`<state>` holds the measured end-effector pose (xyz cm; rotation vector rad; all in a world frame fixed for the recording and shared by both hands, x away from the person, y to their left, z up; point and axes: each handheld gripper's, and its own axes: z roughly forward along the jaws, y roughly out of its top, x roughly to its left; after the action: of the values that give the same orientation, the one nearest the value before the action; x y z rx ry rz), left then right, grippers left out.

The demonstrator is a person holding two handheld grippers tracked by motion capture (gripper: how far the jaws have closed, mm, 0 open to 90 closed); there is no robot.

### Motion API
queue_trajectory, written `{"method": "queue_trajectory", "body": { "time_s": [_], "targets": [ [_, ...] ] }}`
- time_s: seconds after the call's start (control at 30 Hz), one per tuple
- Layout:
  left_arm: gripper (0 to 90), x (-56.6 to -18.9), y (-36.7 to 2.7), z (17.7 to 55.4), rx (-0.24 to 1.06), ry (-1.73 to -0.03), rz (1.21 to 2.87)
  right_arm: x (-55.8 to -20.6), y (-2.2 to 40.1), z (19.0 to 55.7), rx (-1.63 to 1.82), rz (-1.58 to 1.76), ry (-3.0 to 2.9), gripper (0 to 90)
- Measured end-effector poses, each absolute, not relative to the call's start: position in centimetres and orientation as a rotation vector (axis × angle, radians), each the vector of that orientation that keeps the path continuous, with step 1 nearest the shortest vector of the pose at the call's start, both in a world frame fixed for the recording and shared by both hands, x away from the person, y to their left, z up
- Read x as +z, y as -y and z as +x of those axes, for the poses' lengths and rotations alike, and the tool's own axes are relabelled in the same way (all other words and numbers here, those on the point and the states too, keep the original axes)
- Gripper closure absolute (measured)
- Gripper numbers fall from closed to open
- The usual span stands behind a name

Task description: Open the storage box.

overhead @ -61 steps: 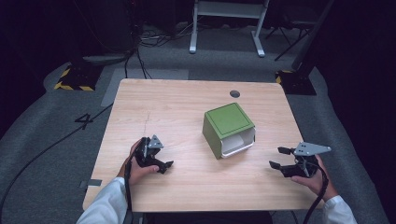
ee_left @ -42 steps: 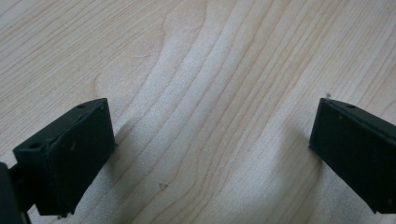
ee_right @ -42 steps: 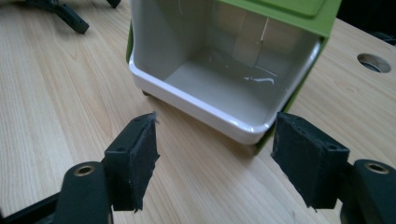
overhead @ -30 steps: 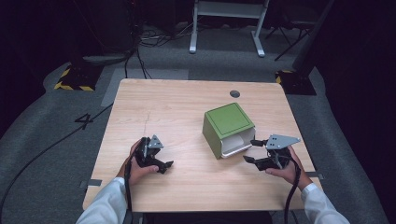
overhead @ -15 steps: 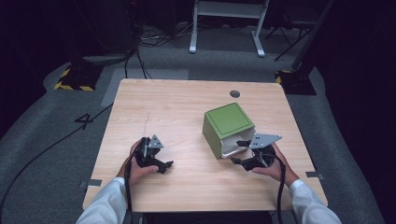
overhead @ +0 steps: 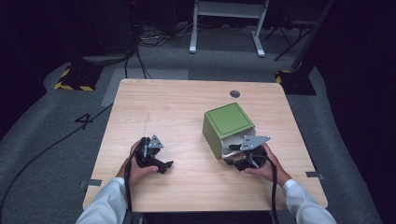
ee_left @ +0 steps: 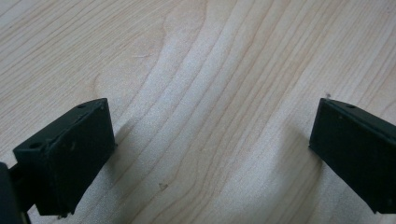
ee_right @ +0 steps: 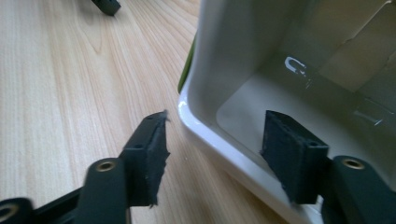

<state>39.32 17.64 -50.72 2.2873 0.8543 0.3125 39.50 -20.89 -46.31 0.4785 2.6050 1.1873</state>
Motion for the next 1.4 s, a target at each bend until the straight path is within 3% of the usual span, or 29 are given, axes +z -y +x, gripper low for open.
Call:
{"method": "queue_trajectory", "body": {
  "time_s": [0.47,1.4],
  "targets": [
    [0.3,-50.7,-17.6,39.3,0.313,-0.856,2.286,-47.4,20.5,38.6,1.087,0.408,-2.694,52.5],
    [0.3,-50.7,-17.7,39.3,0.31,-0.854,2.284,-47.9,24.0,34.8,1.102,0.381,-2.7,47.3]
  ]
}}
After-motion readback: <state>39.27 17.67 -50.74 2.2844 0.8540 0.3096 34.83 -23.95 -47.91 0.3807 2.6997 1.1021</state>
